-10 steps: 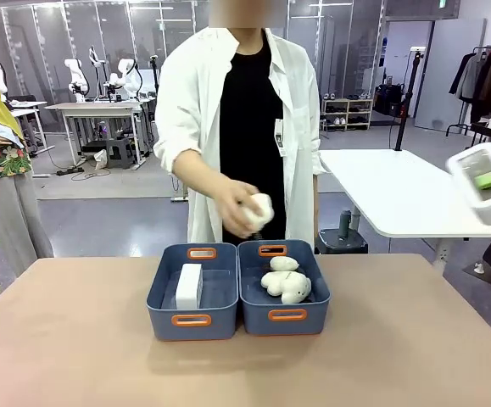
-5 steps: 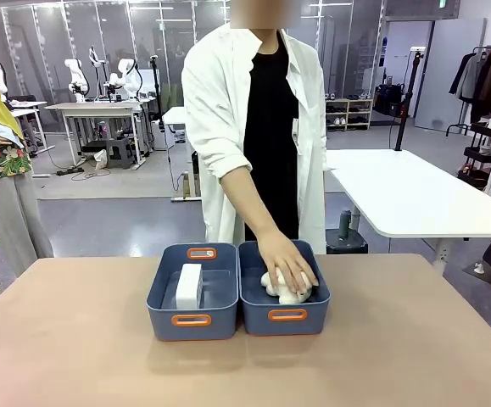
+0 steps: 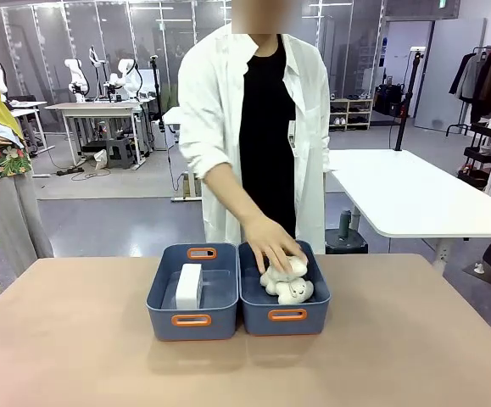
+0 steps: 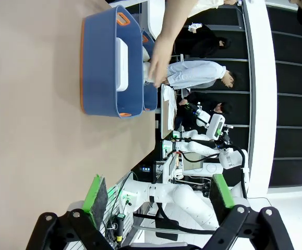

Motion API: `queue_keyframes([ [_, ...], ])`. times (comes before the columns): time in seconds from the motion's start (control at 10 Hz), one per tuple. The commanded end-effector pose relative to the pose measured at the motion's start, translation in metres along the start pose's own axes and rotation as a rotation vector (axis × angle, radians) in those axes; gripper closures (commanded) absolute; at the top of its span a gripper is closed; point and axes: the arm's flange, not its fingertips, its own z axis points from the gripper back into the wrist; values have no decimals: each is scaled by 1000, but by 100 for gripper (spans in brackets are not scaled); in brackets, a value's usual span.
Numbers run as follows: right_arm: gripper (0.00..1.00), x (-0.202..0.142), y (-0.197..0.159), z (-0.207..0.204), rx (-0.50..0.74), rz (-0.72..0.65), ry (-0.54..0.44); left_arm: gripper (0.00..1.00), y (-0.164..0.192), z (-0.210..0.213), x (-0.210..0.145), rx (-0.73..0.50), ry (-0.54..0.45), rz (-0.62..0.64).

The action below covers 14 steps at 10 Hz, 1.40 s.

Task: Sort the digital clocks into the basket.
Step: Pick up the Digital clock from the table and place it into the empty Plastic storage basket.

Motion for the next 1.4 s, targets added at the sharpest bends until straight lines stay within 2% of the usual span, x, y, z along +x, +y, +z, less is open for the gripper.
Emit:
queue_keyframes([
  [0.0, 100, 2, 13, -20, -6, 21, 25, 0, -6, 3, -3, -5, 3, 15],
  [0.2, 100, 12, 38, -74, -35, 33, 97, 0, -6, 3, -3, -5, 3, 15],
  [0.3, 100, 15, 62, -123, -90, 75, 159, 0, -6, 3, -3, -5, 3, 15],
  [0.4, 100, 16, 82, -167, -144, 84, 174, 0, -6, 3, -3, -5, 3, 15],
  [0.7, 100, -4, 129, -296, -268, 129, 296, 0, -6, 3, -3, -5, 3, 15],
  [0.9, 100, -14, 151, -361, -337, 108, 318, 0, -6, 3, -3, -5, 3, 15],
  [1.1, 100, -31, 178, -425, -375, 91, 304, 0, -6, 3, -3, -5, 3, 15],
  [1.3, 100, -52, 189, -476, -423, 90, 290, 0, -6, 3, -3, -5, 3, 15],
])
